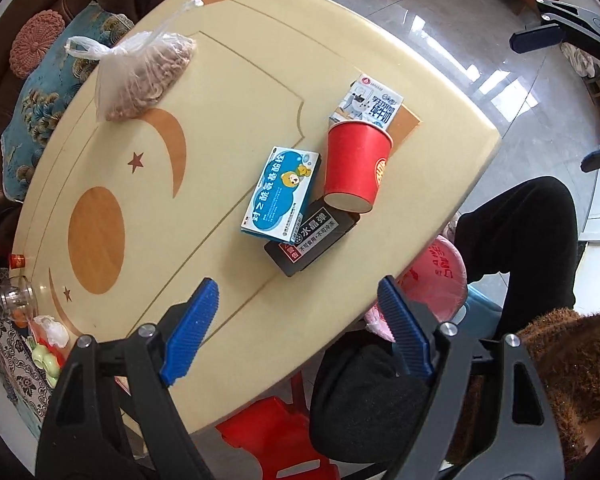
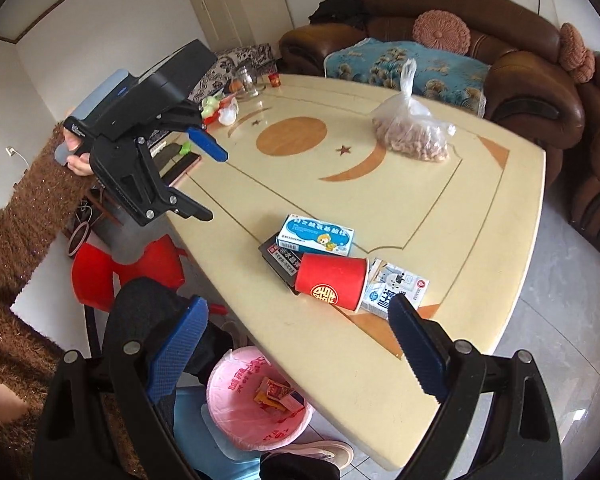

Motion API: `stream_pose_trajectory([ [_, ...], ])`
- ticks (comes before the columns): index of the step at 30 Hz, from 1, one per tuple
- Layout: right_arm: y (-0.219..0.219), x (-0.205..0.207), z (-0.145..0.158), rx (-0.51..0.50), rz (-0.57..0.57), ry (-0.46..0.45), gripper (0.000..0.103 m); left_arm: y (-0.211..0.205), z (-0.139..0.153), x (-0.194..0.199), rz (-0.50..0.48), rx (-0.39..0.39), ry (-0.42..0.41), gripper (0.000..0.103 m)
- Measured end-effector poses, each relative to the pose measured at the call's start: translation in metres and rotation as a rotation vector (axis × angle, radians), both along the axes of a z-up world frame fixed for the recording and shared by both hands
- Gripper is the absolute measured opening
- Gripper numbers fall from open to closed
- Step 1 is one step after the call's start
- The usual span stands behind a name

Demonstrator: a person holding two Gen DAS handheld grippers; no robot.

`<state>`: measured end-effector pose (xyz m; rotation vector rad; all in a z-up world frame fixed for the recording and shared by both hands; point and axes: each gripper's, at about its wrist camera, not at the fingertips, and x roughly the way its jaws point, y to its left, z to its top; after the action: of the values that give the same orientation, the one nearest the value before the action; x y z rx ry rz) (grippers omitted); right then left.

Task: Collect trash
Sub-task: 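Move both open grippers back up over the table toward the red cup, then grasp the blue-white medicine box with the left gripper while the right gripper grasps the red cup rim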

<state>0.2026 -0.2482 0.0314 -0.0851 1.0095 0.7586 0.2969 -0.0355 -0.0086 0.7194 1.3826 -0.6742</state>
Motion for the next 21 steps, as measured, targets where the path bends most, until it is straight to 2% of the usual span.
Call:
stream_pose_trajectory([
  [8, 0.003, 0.036, -0.048, 0.014, 0.042, 0.087, 0.089, -0.003, -0.045, 0.032, 0.009, 0.054, 0.052, 0.08],
  [16, 0.005, 0.06, -0.091, 0.048, 0.087, 0.164, 0.089, -0.015, -0.093, 0.053, -0.029, 0.09, 0.116, 0.08],
  [21, 0.009, 0.072, -0.117, 0.057, 0.136, 0.202, 0.089, -0.022, -0.111, 0.058, -0.062, 0.092, 0.14, 0.08],
])
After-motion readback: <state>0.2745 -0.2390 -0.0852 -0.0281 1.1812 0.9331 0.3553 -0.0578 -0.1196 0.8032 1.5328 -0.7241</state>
